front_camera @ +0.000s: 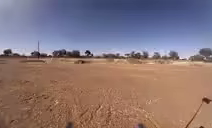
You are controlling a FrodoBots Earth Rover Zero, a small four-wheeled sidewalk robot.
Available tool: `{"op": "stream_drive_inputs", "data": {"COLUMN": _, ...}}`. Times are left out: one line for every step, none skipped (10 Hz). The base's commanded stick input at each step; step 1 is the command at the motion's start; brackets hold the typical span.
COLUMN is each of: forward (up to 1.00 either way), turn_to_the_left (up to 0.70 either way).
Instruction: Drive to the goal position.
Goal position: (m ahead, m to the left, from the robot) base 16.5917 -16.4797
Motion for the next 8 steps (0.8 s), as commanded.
{"op": "stream_drive_inputs", "data": {"forward": 0.50, "turn_to_the_left": 0.00}}
{"op": "stream_drive_inputs", "data": {"forward": 0.50, "turn_to_the_left": 0.00}}
{"op": "stream_drive_inputs", "data": {"forward": 0.50, "turn_to_the_left": 0.00}}
{"op": "stream_drive_inputs", "data": {"forward": 0.50, "turn_to_the_left": 0.00}}
{"op": "stream_drive_inputs", "data": {"forward": 0.50, "turn_to_the_left": 0.00}}
{"op": "stream_drive_inputs", "data": {"forward": 0.50, "turn_to_the_left": 0.00}}
{"op": "stream_drive_inputs", "data": {"forward": 0.50, "turn_to_the_left": 0.00}}
{"op": "stream_drive_inputs", "data": {"forward": 0.50, "turn_to_the_left": 0.00}}
